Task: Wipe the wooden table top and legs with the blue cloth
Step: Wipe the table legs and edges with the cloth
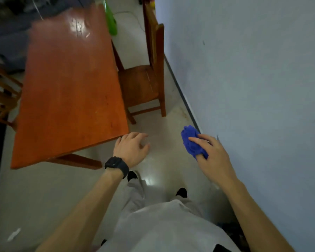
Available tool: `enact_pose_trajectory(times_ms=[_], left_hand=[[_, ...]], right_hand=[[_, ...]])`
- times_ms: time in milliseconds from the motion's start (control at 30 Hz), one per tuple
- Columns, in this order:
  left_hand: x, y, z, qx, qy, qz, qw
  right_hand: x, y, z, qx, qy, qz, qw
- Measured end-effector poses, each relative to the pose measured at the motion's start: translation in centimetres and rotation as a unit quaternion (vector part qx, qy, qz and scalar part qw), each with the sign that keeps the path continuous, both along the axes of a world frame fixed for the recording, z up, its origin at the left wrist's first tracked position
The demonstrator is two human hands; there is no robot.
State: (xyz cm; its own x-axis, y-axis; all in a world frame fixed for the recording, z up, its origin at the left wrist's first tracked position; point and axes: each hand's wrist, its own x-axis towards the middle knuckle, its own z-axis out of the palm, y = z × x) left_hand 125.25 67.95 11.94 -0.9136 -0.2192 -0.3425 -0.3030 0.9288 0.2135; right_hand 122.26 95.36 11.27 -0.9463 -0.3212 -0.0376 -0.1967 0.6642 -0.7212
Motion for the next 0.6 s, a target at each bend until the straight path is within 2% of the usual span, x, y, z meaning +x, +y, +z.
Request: enact_pose_trajectory(times_ms=[200,600], left_hand=[[-1.8,0.8,2.8,-0.020,0.062,0.021,0.998],[-3.3,-0.3,2.5,0.015,0.041,-0.002,0.999]], right_hand=[[-1.7,0.1,1.2,0.004,-0.014,0.015,1.000],[-1.1,-3.6,3.0,0.027,-0.045,0.062,0.997]])
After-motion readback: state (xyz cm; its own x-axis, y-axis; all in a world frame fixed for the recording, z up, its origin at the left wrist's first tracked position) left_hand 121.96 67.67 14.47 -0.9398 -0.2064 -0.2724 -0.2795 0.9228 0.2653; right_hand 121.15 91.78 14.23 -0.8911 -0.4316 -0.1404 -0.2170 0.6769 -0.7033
